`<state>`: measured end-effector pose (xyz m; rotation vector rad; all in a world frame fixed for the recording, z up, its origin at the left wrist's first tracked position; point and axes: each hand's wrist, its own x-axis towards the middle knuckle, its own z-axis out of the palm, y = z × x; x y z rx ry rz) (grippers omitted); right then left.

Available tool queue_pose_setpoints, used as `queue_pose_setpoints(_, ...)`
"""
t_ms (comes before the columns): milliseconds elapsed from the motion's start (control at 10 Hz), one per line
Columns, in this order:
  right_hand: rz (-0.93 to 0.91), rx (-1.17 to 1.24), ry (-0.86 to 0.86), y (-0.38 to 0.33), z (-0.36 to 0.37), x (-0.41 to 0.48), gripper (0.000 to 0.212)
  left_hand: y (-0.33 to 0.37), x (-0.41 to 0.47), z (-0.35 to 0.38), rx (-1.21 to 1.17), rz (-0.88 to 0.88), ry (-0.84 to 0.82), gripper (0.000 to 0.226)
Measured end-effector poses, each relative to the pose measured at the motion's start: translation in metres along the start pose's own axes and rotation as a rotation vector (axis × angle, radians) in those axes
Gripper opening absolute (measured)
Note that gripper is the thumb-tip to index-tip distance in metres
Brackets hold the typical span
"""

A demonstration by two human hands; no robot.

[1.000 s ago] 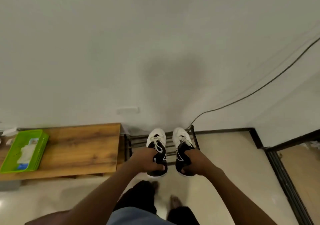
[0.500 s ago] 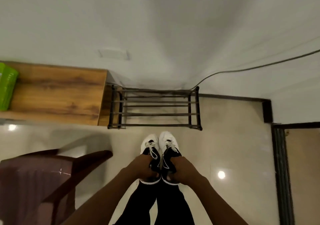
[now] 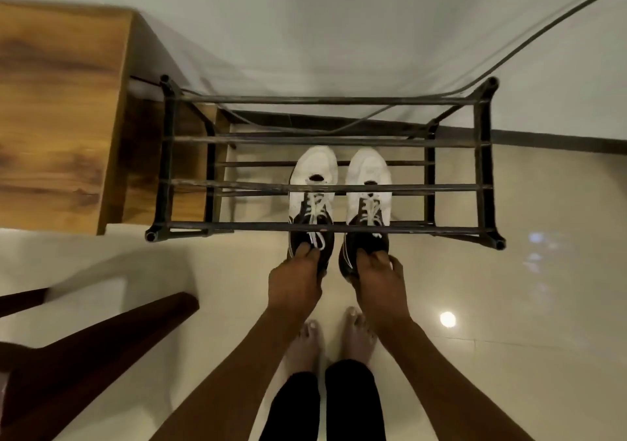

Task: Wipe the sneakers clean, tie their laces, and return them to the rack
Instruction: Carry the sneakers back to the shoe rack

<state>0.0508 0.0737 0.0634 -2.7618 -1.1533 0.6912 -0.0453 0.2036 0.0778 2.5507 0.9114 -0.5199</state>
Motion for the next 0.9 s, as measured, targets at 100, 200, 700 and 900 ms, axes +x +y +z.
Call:
queue_pose_setpoints(100, -0.035, -0.015, 0.099, 0.008, 0.017, 0.030, 0.054, -0.009, 0.029, 0.018, 0.002, 0.028, 0.056, 0.035)
queue_pose_setpoints(200, -0.060, -0.028, 0.119, 0.013, 0.032, 0.057, 0.066, -0.015, 0.054, 0.030, -0.065, 0.005, 0.138, 0.036)
queue_pose_setpoints(700, -0.147, -0.136, 0.217, 0.007, 0.053, 0.072, 0.067, -0.012, 0.066, 0.045, -0.053, 0.006, 0.040, 0.028)
queue_pose_setpoints(900, -0.136, -0.216, -0.001, 0.003, 0.019, 0.035, 0.089, -0.006, 0.022, 0.018, 0.132, 0.024, -0.069, 0.078)
